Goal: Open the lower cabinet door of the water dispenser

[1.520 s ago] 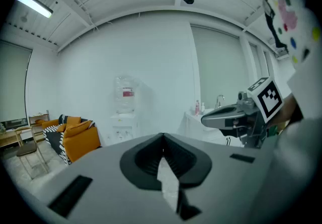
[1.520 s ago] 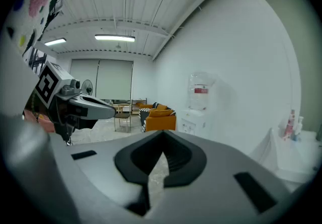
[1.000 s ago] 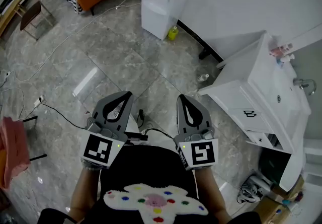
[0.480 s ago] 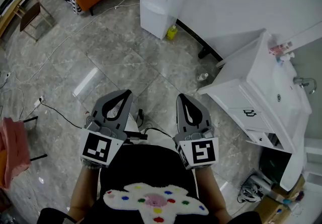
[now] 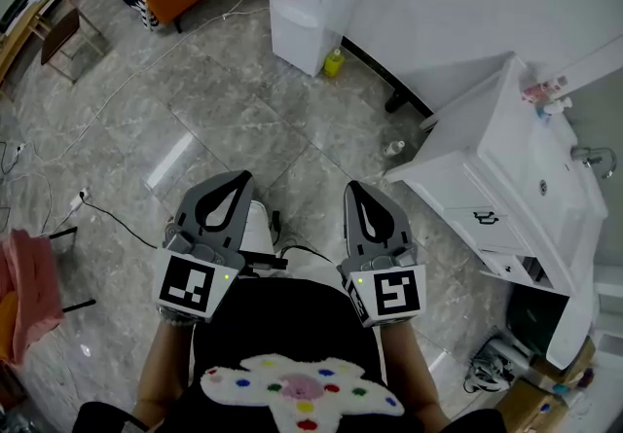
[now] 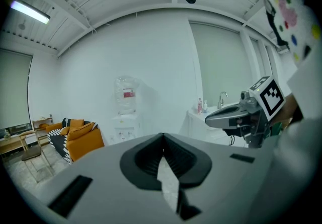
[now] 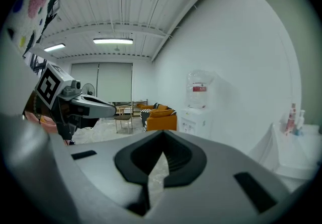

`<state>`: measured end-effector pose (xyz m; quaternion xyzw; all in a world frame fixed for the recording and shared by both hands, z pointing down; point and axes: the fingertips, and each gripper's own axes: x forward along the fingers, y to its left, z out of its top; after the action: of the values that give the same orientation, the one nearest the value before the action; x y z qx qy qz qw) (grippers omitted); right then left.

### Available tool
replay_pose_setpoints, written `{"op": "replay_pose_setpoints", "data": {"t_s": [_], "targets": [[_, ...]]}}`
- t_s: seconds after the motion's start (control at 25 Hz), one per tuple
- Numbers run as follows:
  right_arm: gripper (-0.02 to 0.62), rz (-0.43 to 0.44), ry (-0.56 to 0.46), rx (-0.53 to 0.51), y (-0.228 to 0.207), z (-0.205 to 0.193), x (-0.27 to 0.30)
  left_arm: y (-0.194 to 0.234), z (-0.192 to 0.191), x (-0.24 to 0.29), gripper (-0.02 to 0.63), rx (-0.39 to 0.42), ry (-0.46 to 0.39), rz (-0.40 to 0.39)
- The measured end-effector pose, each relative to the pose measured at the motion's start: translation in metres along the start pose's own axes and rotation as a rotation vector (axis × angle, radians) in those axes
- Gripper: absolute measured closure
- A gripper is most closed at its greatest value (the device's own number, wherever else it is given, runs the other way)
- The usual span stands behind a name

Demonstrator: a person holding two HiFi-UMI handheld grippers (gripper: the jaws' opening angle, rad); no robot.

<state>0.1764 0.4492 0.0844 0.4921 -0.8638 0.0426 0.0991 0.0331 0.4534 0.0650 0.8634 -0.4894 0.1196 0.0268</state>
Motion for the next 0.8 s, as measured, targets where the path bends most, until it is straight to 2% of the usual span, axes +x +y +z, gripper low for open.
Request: {"op": "replay_pose_setpoints", "data": {"t_s": [0.4, 0.8], "targets": [[0.592, -0.066, 0.017, 0.006, -0.016, -0.001, 0.024, 0.024, 0.002, 0.033, 0.594, -0.019, -0.022, -0.032], [0.592, -0.155, 0.060, 0.020, -0.065, 0.004, 0.089, 0.070, 0.007, 0.115, 0.594, -0.023, -0.012, -0.097]]}}
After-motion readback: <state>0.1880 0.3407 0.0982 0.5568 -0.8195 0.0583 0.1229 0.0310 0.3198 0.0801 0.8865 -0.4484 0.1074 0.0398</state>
